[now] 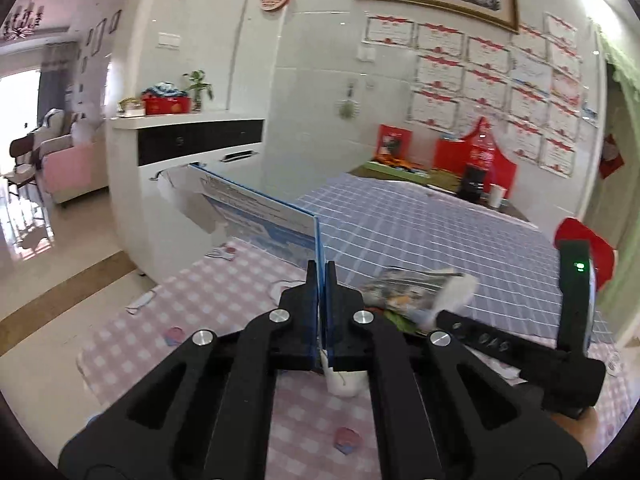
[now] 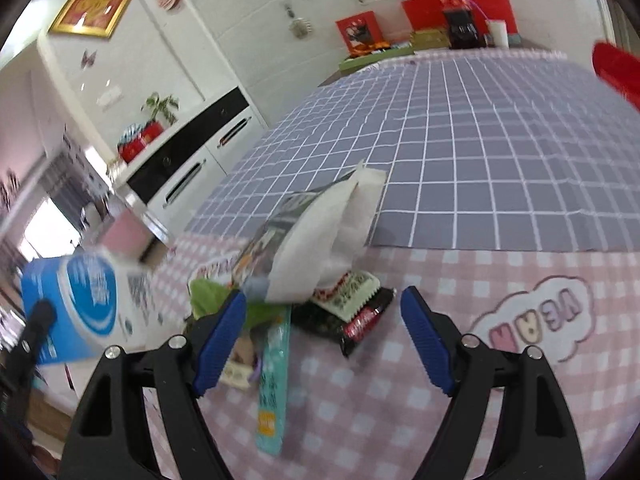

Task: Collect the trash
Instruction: 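Grasp the white tissue with the right tool while left holds the box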

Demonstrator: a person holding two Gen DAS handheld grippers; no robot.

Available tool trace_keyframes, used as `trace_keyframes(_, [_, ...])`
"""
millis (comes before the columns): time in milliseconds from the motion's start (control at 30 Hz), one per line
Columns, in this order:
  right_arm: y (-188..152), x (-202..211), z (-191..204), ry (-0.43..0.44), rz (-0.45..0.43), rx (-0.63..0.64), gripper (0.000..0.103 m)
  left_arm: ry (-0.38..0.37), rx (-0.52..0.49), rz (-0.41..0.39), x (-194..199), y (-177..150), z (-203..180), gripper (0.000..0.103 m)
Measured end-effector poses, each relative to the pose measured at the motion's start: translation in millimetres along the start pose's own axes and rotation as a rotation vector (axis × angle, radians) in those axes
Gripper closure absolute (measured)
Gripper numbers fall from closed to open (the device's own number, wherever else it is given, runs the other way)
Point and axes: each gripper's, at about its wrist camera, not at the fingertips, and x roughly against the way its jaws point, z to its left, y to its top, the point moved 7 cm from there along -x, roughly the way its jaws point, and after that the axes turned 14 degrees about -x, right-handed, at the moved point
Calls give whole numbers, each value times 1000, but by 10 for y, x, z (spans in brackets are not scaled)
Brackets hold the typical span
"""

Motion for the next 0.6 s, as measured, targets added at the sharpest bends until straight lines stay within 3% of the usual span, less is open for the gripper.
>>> trace_keyframes(300, [215,-341,-19,53,24,-107,25,3,12,2,-242,61,107,100])
trace_keyframes(367, [246,-384,11,74,25,-106,36,-1,18,13,-300,48,119,100])
trace_keyframes(400, [248,-391,39,93,30,-101,48,-3,21,16,-313,43,118,100])
trace_keyframes(600, [213,-148,303,140,-42,15,63,-26,47,18,-295,49,148,100])
